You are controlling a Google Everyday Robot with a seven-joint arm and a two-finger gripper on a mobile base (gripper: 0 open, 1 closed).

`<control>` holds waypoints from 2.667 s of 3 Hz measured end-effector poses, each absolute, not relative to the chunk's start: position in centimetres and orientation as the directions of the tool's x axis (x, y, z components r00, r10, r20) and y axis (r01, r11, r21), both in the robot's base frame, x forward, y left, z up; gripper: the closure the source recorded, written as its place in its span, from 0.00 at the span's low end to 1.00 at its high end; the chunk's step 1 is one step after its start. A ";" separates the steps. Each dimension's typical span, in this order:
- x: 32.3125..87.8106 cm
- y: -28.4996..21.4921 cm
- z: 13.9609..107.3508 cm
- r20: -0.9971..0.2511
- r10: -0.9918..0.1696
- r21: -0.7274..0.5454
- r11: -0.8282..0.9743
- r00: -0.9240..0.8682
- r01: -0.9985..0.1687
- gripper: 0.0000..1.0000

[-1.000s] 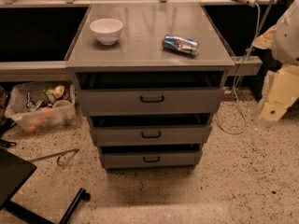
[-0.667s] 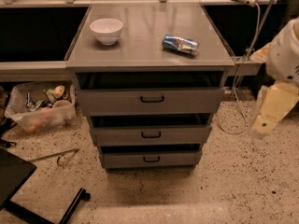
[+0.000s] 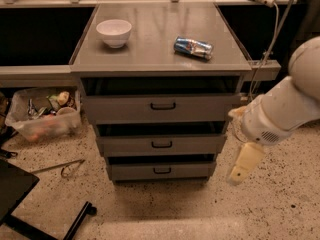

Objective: Open bottom drawer

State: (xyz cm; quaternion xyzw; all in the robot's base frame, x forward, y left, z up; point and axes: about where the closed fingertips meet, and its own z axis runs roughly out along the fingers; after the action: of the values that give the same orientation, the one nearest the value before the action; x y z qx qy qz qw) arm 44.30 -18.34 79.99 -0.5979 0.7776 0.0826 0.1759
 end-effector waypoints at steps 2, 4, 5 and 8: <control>44.5 -16.1 72.4 -0.453 -0.875 0.002 0.194 -0.174 -0.981 0.00; 43.6 -14.9 66.2 -0.466 -0.868 -0.005 0.193 -0.168 -0.981 0.00; 44.1 -13.7 59.8 -0.462 -0.870 -0.024 0.209 -0.175 -0.978 0.00; 46.9 -11.4 46.3 -0.425 -0.872 -0.054 0.295 -0.245 -0.954 0.00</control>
Offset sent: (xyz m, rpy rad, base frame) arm 0.0008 0.0191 -0.0600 0.0859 0.0471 0.0653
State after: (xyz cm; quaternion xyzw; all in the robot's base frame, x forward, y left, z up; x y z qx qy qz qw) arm 46.88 -11.38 46.34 -0.5840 0.7816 0.1081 0.1910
